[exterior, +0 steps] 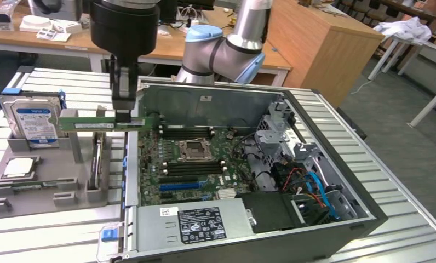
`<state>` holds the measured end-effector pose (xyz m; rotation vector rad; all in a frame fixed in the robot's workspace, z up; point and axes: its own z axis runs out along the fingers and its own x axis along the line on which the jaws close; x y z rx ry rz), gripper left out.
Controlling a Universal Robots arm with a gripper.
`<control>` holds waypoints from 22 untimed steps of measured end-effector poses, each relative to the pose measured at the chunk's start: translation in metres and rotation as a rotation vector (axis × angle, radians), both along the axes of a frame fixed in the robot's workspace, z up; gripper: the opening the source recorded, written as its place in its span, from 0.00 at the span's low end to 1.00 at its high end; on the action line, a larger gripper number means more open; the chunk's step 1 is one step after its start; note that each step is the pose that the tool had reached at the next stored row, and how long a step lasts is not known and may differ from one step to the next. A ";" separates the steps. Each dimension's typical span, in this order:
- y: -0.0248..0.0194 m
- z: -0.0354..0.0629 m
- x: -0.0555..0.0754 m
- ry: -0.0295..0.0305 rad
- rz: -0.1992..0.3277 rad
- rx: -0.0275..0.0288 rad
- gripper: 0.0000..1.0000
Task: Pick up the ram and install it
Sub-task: 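Pick up the ram and move it above insertion slot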
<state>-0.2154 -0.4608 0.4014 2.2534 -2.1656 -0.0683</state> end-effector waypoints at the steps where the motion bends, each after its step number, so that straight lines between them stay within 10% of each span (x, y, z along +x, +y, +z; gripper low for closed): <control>1: 0.0000 0.0000 0.002 0.0001 0.000 -0.0001 0.12; 22: -0.0001 0.0000 0.042 0.0027 0.000 0.0000 0.12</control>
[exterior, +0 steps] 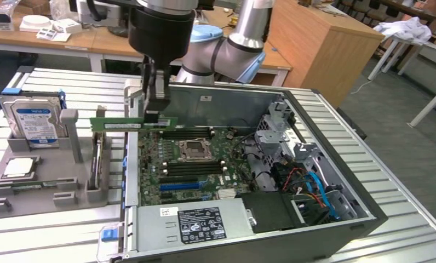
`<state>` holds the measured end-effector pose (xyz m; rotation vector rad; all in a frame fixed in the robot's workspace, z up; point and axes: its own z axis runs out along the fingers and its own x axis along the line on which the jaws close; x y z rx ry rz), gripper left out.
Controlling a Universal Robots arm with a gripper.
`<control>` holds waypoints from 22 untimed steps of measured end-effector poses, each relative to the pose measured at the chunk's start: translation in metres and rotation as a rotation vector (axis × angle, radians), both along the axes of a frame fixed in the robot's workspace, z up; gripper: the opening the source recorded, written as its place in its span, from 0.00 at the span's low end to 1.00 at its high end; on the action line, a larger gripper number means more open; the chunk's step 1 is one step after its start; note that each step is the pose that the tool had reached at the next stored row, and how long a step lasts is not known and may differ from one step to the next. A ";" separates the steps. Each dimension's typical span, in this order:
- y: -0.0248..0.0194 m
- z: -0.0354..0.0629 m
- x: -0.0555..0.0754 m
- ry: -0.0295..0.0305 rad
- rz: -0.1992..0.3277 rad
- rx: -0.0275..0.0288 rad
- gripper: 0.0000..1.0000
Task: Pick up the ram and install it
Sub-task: 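Pick up the ram and move it above insertion slot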
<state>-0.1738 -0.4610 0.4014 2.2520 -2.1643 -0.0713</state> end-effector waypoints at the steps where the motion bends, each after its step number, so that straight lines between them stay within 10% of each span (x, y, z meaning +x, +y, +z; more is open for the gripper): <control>1: 0.0000 0.0000 0.002 0.0003 0.000 0.0000 0.12; 22: -0.0005 0.0000 0.047 0.0056 0.000 0.0000 0.12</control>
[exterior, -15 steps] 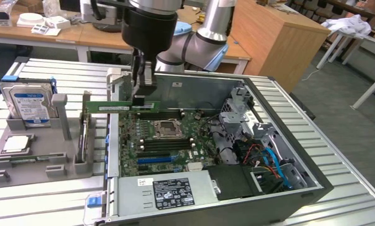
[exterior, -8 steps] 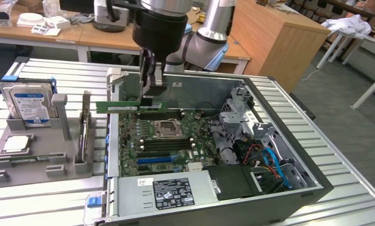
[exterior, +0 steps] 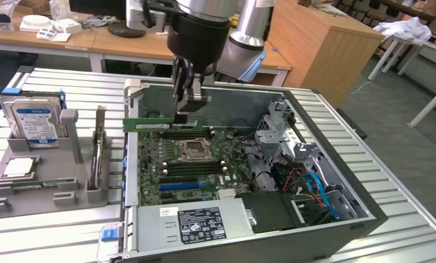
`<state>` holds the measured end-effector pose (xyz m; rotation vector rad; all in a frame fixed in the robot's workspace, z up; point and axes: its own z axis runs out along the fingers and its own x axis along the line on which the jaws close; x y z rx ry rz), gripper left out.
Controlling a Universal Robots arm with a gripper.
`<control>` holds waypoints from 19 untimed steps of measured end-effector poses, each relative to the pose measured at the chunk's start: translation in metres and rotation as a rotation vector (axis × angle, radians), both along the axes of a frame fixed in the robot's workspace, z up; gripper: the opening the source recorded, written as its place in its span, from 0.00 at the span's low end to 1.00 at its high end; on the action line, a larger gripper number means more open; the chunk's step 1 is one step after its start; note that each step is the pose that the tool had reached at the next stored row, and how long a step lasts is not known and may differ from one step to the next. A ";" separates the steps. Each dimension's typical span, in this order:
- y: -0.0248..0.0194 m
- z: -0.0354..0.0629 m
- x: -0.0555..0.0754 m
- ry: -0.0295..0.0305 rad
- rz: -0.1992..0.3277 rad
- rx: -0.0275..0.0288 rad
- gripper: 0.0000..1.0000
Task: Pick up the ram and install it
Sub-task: 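Pick up the ram and move it above insertion slot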
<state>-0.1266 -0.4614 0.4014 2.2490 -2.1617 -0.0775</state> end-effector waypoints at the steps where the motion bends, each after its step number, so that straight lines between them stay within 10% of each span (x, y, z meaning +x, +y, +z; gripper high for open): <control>1: 0.0000 0.0000 0.002 0.0004 0.000 0.0000 0.12; 19: -0.0004 0.0000 0.044 0.0058 0.000 0.0000 0.12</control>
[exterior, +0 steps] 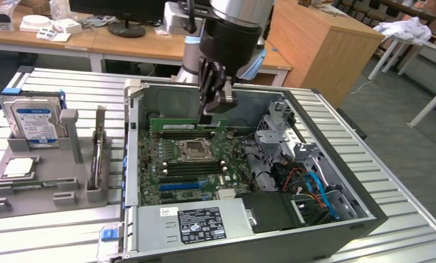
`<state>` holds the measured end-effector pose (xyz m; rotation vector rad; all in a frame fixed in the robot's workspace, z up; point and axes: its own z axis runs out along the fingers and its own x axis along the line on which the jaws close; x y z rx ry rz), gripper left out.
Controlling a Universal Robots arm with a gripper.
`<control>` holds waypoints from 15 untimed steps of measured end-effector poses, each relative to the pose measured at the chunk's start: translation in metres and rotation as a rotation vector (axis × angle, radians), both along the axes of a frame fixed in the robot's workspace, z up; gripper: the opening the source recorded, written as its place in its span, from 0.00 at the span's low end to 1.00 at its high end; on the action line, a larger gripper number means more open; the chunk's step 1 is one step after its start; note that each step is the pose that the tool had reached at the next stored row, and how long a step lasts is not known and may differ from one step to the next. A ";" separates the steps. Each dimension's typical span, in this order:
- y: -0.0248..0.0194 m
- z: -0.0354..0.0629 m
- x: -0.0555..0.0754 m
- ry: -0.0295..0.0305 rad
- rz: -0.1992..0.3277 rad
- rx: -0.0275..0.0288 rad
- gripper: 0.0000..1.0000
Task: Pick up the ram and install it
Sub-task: 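Pick up the ram and move it above insertion slot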
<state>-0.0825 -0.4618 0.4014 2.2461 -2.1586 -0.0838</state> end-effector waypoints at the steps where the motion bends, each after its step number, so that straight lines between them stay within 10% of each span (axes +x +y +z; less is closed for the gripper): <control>1: 0.0000 0.0000 0.003 0.0004 0.000 -0.0001 0.12; 15: -0.0004 0.0000 0.032 0.0036 0.000 -0.0001 0.12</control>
